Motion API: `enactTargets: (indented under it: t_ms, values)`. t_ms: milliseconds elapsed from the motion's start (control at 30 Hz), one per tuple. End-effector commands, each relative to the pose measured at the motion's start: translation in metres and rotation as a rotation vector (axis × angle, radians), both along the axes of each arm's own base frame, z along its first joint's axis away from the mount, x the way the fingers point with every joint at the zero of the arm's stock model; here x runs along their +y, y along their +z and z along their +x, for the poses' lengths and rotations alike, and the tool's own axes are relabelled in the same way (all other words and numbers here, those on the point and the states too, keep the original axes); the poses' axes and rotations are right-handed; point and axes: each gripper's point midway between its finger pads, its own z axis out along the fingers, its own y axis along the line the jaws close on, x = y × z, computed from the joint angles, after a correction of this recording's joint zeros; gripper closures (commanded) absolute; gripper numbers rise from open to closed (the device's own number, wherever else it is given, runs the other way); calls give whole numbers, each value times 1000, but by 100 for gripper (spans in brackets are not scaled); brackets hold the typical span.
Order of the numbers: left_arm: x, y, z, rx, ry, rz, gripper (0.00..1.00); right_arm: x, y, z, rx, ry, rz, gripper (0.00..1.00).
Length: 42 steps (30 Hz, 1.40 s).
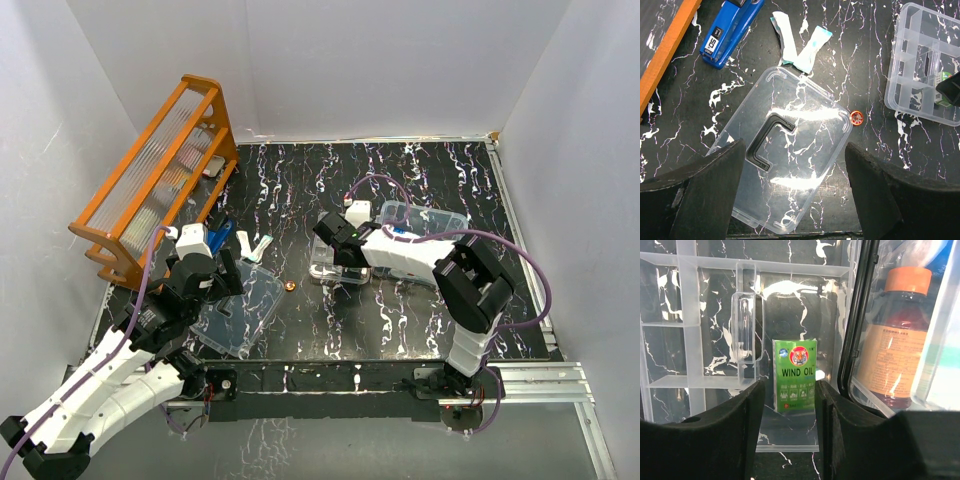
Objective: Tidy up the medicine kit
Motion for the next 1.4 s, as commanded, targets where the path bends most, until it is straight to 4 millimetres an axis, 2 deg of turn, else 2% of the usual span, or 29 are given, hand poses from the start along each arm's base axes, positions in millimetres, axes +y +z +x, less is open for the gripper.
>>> enactTargets:
  t_ms: [0,233,267,400,533,867,967,1100,1300,1367]
  values:
    - [2,1,0,-3,7,7,21,1,10,10,-41,-21,16,56]
    - [3,2,0,-5,8,3,21,7,25,12,-61,2,48,54]
    - [2,2,0,-6,9,2,21,7,37,13,-85,3,69,54]
    - [2,1,0,-3,8,5,21,0,50,16,-119,-18,62,54]
    - [2,1,0,-2,7,5,21,-16,56,18,-142,-56,41,53]
    - [2,1,0,-1,5,5,21,-68,58,31,-138,-162,0,52]
    - [1,1,1,-2,4,3,21,-73,62,33,-144,-165,-3,51]
    - [-1,0,1,3,-6,6,21,-61,66,35,-127,-106,29,51]
    - [-3,-3,2,19,-17,16,21,-26,69,30,-82,45,124,49]
    - [-4,-4,2,22,-19,16,21,-9,70,24,-69,107,161,49]
